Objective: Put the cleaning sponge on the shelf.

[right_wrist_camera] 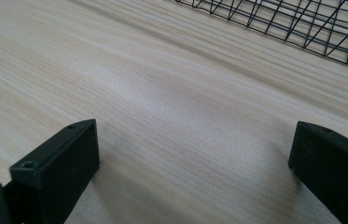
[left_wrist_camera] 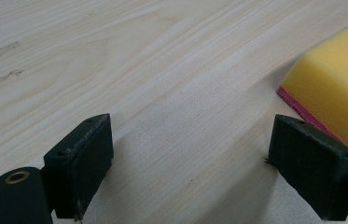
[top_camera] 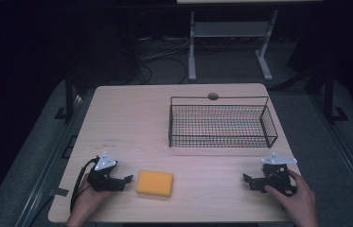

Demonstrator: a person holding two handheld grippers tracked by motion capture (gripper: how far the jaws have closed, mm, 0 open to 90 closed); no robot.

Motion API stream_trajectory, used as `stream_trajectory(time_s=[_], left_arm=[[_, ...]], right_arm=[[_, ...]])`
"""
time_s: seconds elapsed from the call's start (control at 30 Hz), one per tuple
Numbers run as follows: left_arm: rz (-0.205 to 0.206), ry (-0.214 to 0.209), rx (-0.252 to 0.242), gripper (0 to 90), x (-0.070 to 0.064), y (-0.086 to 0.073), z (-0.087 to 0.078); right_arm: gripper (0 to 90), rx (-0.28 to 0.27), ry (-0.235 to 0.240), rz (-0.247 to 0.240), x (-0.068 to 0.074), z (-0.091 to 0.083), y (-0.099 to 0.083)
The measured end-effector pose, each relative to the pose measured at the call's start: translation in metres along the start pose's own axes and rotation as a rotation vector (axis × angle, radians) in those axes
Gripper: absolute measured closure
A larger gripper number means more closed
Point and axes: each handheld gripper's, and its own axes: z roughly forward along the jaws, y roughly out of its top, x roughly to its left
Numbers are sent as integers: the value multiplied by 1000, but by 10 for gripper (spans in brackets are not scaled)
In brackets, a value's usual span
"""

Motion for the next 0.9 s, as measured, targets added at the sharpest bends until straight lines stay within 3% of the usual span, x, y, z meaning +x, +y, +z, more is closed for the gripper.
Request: stream_trajectory(time_s=[0.17,0.27,0.43,0.6,0.9], left_arm=[[-2,-4,-1,133,1,0,0],[-25,-4,0,140,2,0,-2],[-41,-9,1,271,4,1,-10],[-40,-24,-1,492,4,4,-18],[-15,-86,-26,895,-7,14,-33]], right_arm=[[12,0,0,0,0,0,0],[12,0,0,0,0,0,0],[12,0,0,0,0,0,0],[12,0,0,0,0,0,0],[12,0,0,0,0,0,0]])
